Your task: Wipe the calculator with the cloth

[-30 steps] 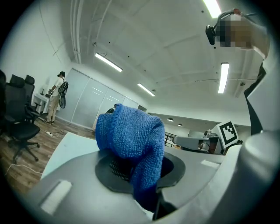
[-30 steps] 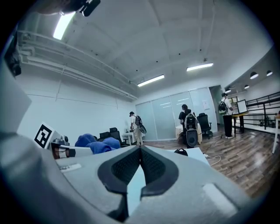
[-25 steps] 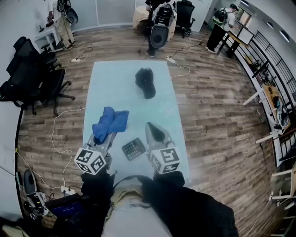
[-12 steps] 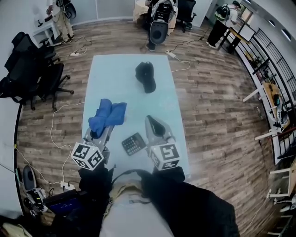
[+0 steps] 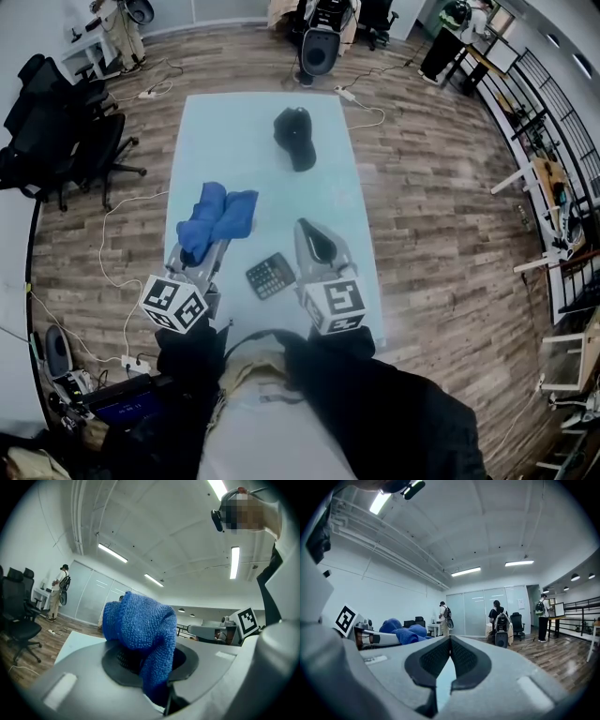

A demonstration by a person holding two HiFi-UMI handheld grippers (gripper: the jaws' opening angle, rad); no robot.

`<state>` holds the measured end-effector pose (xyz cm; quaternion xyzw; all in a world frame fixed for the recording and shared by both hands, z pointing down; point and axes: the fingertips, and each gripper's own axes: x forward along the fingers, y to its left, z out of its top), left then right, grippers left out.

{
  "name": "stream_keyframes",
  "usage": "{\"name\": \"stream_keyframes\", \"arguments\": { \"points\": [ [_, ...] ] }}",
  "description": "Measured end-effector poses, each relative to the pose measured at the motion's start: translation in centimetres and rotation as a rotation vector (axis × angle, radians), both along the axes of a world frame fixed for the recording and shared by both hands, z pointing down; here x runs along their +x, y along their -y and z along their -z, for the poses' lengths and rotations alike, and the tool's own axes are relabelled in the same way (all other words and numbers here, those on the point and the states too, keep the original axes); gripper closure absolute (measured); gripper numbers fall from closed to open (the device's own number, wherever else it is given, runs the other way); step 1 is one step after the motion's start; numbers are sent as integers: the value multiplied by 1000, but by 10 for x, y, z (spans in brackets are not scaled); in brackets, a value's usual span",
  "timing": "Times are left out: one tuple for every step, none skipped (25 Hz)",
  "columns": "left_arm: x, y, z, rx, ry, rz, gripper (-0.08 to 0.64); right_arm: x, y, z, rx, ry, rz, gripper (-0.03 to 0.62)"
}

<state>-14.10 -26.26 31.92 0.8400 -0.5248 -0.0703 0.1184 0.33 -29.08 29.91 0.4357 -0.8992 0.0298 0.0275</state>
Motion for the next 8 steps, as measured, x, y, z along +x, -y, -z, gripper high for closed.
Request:
{"name": "stream_keyframes", "arguments": {
  "points": [
    [0,0,0,0,-1,-1,482,0,0,0,3,-1,-3,592],
    [-1,-1,-1,0,-1,-1,482,0,-1,1,6,-2,-6,592],
    [-3,-1,0,1,-1,-2,482,-1,-1,2,10,-2,-8,592],
    [-6,-1,1,2,0,-2,482,-4,-1,4,15,-2,-10,592],
    [-8,0,2,5,1,-3,482,-6,0,6,21,-2,-12,592],
    [-10,1,3,8,3,-4,482,-8,1,8,27,-1,-13,592],
    [-11,2,4,11,4,-6,482,-10,2,9,33,-1,-14,592],
    [-13,3,5,15,6,-7,482,-12,3,11,39,0,-16,592]
  ]
}}
